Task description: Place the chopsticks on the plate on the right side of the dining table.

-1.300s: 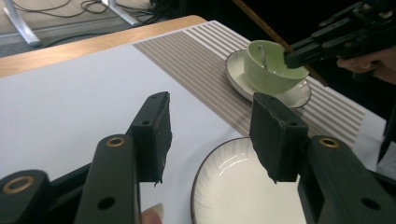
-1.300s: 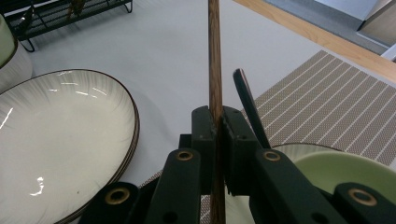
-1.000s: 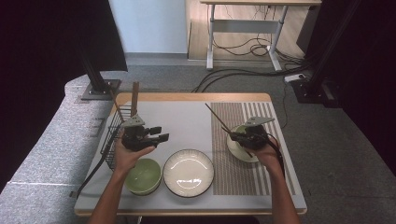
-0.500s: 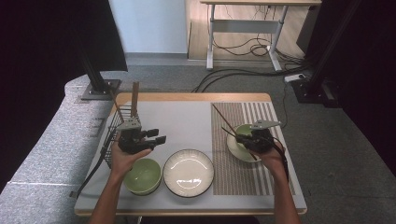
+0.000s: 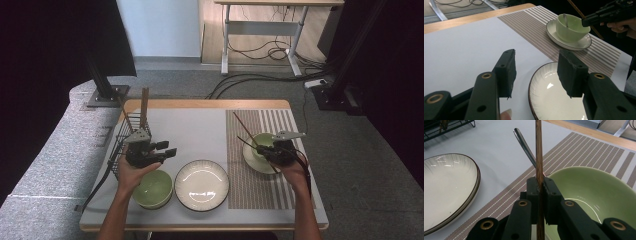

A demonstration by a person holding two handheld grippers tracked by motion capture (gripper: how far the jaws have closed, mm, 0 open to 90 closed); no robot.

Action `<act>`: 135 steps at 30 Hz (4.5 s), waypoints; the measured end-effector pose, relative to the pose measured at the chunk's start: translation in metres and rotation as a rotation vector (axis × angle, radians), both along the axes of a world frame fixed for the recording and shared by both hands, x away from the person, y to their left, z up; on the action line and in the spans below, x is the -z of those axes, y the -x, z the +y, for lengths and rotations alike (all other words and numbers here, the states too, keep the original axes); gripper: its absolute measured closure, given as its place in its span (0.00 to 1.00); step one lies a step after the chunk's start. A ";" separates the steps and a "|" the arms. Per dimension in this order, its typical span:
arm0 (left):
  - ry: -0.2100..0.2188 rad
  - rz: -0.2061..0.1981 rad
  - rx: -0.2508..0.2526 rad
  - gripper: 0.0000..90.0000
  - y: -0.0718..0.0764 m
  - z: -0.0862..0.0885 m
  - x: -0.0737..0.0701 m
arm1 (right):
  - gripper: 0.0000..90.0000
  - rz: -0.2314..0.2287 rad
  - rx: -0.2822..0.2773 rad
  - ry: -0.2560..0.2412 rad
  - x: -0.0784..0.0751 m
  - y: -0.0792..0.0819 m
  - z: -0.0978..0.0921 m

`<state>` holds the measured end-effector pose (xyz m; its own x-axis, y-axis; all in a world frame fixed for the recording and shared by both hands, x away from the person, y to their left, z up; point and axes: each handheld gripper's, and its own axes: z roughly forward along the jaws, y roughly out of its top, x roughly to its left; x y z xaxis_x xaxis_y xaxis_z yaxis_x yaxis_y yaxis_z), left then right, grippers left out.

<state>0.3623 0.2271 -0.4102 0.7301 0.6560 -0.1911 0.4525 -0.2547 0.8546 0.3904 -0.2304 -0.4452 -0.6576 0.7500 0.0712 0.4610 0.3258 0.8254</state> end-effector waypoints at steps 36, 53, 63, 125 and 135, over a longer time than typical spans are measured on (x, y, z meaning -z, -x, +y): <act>-0.002 0.017 -0.004 0.54 0.000 0.002 0.007 | 0.94 0.041 0.166 -0.036 0.014 -0.001 -0.041; -0.008 0.020 -0.001 0.55 0.000 0.002 0.007 | 0.94 0.043 0.228 -0.029 0.018 -0.002 -0.048; -0.011 0.022 0.001 0.55 0.000 0.002 0.008 | 0.94 0.040 0.277 -0.062 0.019 -0.001 -0.060; -0.006 0.024 0.000 0.55 -0.001 0.004 0.008 | 0.94 0.139 0.416 -0.048 0.054 -0.019 -0.079; -0.007 0.027 0.002 0.55 -0.001 0.004 0.008 | 0.93 0.153 0.419 -0.032 0.060 -0.023 -0.076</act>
